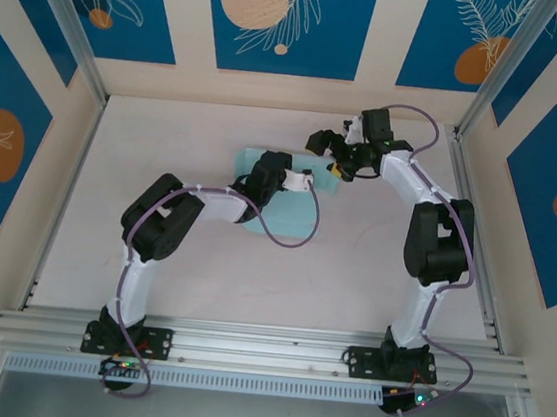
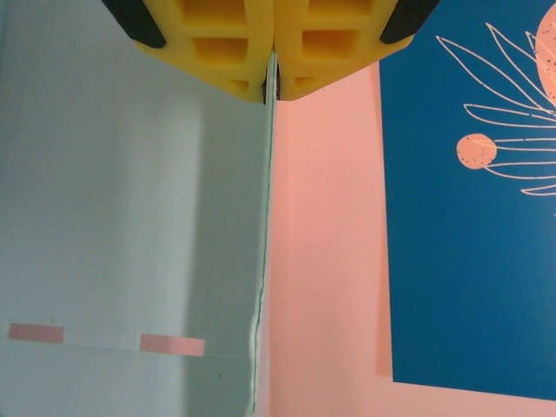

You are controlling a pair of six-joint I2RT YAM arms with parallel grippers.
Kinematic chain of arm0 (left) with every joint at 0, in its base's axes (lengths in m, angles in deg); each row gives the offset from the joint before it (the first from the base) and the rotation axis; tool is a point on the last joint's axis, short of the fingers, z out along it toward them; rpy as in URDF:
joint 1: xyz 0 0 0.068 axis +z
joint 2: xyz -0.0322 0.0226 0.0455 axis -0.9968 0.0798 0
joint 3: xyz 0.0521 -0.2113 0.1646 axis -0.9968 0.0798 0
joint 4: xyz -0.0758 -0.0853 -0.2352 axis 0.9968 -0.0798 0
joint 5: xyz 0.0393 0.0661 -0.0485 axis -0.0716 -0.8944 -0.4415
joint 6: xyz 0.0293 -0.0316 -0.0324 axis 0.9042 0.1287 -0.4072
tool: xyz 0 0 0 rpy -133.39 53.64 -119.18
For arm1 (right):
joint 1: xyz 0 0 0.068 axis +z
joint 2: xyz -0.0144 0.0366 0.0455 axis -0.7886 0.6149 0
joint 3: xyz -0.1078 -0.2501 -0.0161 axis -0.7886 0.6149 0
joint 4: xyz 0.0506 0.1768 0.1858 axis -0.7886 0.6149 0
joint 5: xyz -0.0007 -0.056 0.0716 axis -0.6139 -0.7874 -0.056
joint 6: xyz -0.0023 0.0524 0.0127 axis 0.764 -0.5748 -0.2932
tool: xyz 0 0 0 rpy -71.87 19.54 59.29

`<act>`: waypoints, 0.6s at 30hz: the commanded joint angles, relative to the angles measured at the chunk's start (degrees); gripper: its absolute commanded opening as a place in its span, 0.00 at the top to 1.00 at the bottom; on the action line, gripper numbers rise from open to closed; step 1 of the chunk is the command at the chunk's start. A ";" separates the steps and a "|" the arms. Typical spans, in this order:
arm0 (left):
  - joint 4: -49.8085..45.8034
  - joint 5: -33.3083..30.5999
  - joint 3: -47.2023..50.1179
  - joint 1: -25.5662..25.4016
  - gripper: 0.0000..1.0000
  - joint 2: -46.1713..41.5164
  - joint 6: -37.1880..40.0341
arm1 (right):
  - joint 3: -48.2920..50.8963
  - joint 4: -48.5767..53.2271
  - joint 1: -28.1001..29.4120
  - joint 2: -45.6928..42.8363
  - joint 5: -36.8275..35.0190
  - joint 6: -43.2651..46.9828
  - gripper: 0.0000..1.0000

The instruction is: Fold the paper box

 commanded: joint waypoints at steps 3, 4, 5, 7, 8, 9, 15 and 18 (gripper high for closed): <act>3.85 -0.82 0.85 -0.54 1.00 0.42 0.05 | 2.15 -0.72 -0.54 -0.87 1.26 -2.85 0.00; 3.98 -0.82 0.94 -0.49 1.00 0.39 0.05 | 2.17 -0.48 -0.68 -0.49 0.91 -2.85 0.01; 4.07 -0.82 1.03 -0.51 1.00 0.33 -0.01 | 2.16 -0.31 -0.83 -0.15 0.54 -3.01 0.01; 4.16 -0.65 1.28 -0.51 1.00 0.32 0.10 | 1.86 -0.25 -1.02 0.90 -0.08 -3.11 0.00; 4.16 -0.63 1.37 -0.54 1.00 0.40 0.06 | 1.51 0.01 -1.15 1.46 -0.19 -3.04 0.00; 4.16 -0.73 1.40 -0.56 1.00 0.46 0.06 | 1.21 0.16 -1.02 1.92 -0.36 -3.10 0.01; 4.59 -0.50 2.26 -0.40 1.00 0.42 0.57 | 0.54 1.51 -1.71 2.48 -3.69 -2.75 0.01; 4.71 -0.32 2.54 -0.39 1.00 0.32 0.89 | 0.52 2.22 -2.86 2.39 -4.19 -2.37 0.01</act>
